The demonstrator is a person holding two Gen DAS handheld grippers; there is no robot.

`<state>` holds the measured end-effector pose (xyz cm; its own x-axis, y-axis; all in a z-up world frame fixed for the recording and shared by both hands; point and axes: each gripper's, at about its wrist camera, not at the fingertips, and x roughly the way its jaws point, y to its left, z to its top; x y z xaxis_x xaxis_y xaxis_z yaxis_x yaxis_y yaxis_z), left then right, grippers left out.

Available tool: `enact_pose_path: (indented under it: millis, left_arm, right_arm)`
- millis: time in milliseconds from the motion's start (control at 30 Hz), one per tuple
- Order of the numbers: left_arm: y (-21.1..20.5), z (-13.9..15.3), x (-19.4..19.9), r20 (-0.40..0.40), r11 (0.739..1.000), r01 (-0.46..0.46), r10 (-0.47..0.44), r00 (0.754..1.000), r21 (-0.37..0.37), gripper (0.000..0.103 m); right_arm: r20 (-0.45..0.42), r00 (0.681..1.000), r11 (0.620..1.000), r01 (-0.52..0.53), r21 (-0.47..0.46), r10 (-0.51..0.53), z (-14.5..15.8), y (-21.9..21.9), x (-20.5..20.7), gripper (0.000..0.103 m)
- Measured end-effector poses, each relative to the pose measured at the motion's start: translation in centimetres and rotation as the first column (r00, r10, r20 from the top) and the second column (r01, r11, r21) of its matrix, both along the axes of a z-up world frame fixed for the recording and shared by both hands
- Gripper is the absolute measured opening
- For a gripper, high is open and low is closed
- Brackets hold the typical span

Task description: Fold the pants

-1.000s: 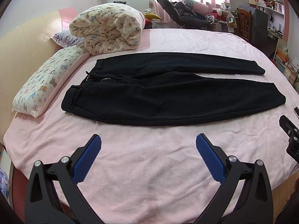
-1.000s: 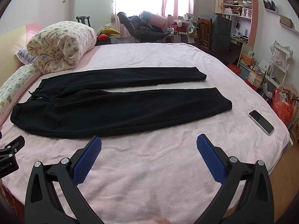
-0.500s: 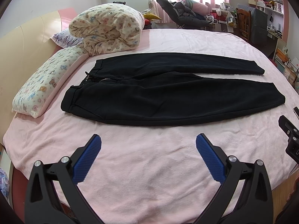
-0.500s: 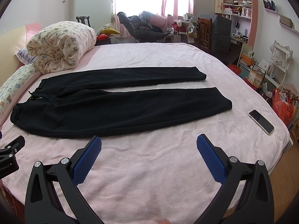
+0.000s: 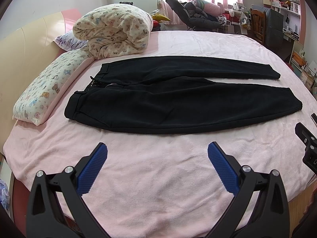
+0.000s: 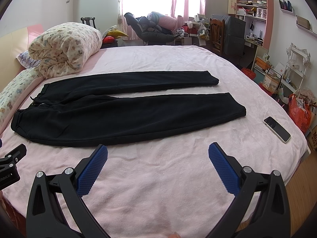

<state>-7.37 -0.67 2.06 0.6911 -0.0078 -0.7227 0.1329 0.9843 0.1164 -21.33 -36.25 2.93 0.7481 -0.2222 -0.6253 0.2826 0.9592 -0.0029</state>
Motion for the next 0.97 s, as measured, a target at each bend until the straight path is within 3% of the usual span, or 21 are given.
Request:
enact_pose_path:
  millis: [633, 967]
  left_arm:
    - [-1.0, 0.7, -0.4, 0.046, 1.000, -0.001, 0.000, 0.999, 0.024, 0.101]
    - [-0.9, 0.8, 0.3, 0.012, 1.000, 0.006, -0.006, 1.000, 0.011, 0.101]
  right_arm:
    - [0.001, 1.000, 1.000, 0.000, 0.000, 0.000, 0.0, 0.0, 0.0, 0.102]
    - [0.000, 1.000, 1.000, 0.001, 0.002, -0.001, 0.0, 0.1, 0.1, 0.102]
